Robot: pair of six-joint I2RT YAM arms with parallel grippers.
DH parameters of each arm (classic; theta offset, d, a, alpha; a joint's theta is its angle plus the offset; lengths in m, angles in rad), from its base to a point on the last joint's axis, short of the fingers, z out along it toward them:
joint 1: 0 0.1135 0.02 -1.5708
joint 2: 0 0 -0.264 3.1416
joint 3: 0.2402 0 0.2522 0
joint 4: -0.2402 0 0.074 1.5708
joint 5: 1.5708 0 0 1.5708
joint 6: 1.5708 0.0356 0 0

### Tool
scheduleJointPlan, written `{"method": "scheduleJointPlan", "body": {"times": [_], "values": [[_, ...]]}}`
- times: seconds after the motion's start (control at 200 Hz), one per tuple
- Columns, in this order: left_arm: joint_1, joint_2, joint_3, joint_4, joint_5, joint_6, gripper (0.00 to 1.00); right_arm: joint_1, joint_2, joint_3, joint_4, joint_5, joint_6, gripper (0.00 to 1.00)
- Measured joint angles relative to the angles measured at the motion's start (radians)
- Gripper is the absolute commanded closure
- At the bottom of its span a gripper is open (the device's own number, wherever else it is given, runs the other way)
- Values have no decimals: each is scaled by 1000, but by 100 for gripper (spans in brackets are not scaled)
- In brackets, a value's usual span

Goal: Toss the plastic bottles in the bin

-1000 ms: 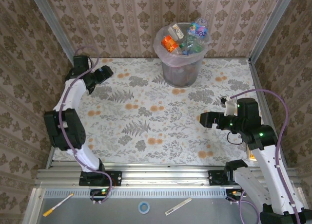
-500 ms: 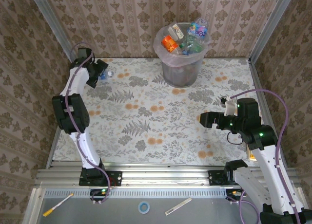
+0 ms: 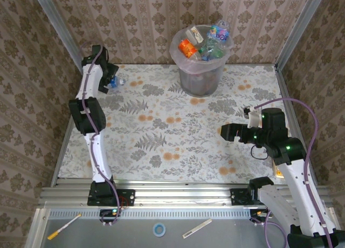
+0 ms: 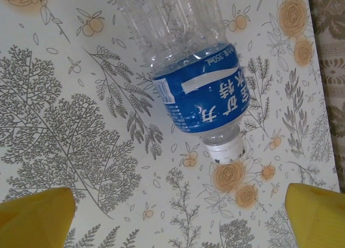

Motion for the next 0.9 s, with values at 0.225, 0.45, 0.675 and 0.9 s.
{"method": "scheduleJointPlan", "body": {"times": [0.225, 0.45, 0.675, 0.9], "values": [[-2, 80, 112, -58, -21, -31, 0, 0, 16, 0, 0, 0, 0, 0], [-1, 140, 136, -77, -28, -56, 0, 0, 25, 0, 0, 0, 0, 0], [3, 162, 136, -42, -46, -63, 0, 0, 35, -5, 0, 0, 0, 0], [13, 180, 139, 16, -47, -79, 0, 0, 43, -10, 0, 0, 0, 0]]}}
